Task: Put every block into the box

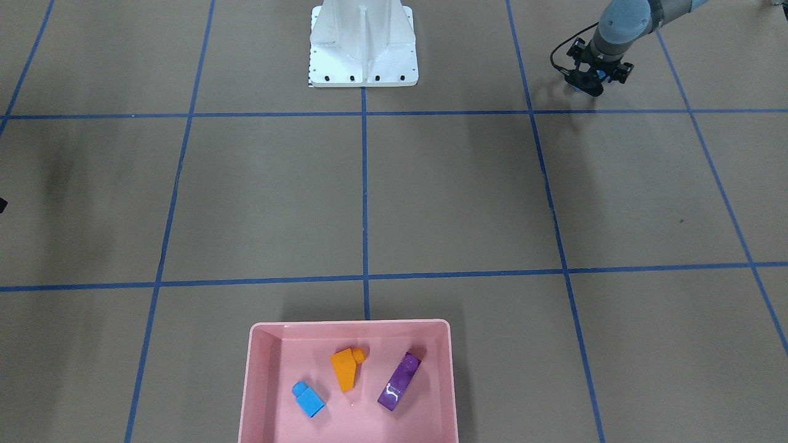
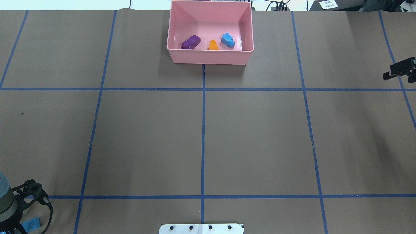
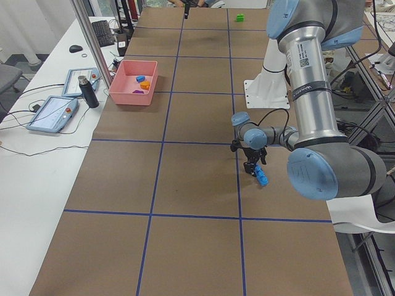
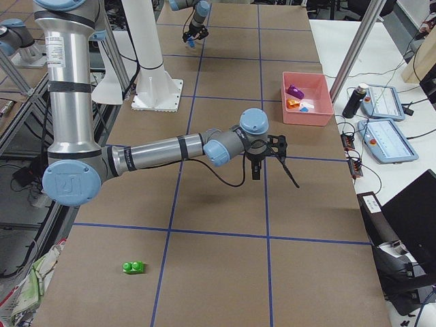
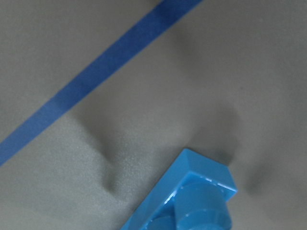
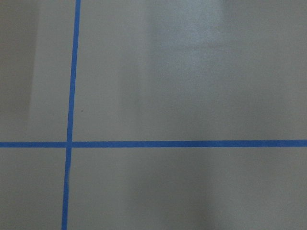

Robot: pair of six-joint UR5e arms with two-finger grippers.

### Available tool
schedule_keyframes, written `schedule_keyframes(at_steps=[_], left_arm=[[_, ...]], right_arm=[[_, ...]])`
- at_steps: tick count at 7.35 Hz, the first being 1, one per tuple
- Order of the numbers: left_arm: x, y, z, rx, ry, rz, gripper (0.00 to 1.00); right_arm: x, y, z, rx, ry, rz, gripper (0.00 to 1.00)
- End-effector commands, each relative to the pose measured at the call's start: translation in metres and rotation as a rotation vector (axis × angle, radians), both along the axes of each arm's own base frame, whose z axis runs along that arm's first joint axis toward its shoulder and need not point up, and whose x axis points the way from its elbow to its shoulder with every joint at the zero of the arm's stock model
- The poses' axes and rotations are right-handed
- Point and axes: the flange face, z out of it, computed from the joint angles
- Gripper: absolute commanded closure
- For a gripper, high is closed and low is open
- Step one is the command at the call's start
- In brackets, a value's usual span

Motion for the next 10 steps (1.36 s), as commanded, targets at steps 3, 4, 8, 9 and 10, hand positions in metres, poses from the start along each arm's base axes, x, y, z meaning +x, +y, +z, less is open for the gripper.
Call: schedule_keyframes(at_steps=[3, 4, 8, 9, 10], left_arm=[[0.007, 0.000, -0.014, 0.009, 0.032, 0.007, 1.00], [-0.001, 0.000, -0.036, 0.017, 0.064, -0.005, 1.00], [-0.043, -0.025, -0.134, 0.027, 0.252, -0.107, 1.00], [-0.052, -0.050, -0.147, -0.005, 0.299, -0.171, 1.00], [-0.069, -0.079, -0.161, -0.009, 0.350, -0.251, 1.00]], right_arm=[[0.016, 0.012, 0.019, 0.016, 0.021, -0.016, 0.00], [0.024, 0.016, 0.025, 0.023, 0.028, -0.017, 0.00], [0.053, 0.055, 0.076, 0.069, 0.086, -0.089, 0.00], [0.061, 0.071, 0.093, 0.085, 0.105, -0.123, 0.00], [0.066, 0.086, 0.108, 0.056, 0.116, -0.124, 0.00]])
